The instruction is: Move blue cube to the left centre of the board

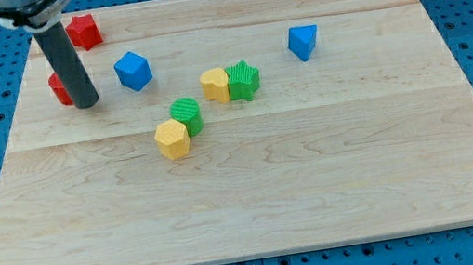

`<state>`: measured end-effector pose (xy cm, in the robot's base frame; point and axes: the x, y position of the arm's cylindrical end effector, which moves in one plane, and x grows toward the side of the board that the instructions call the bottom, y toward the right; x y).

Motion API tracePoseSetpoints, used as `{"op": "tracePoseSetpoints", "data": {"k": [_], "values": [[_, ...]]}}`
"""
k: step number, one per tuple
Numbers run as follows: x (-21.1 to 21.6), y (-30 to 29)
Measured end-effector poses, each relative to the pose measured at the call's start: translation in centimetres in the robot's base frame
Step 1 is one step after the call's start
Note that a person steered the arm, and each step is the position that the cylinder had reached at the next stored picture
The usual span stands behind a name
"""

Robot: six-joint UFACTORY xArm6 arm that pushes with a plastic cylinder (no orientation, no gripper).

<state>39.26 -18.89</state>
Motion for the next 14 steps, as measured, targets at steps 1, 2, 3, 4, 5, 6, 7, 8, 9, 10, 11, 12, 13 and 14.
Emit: {"op": "tracePoseSetpoints", "data": {"k": [1, 2, 3, 4, 5, 6, 7, 8, 9, 10, 11, 12, 13, 14], "values": [[1.2, 4.6], [0.9, 13.5], [-3.9, 16.3], [-9.0, 14.2], [-10.9, 9.8], [-8.9, 6.3], [-4.4, 4.9], [-2.0, 5.3], [-1.8, 10.1], [-0.5, 9.8], [-0.5, 5.2], [0.7, 3.7], [2.3, 5.9], [4.1, 6.5]]}}
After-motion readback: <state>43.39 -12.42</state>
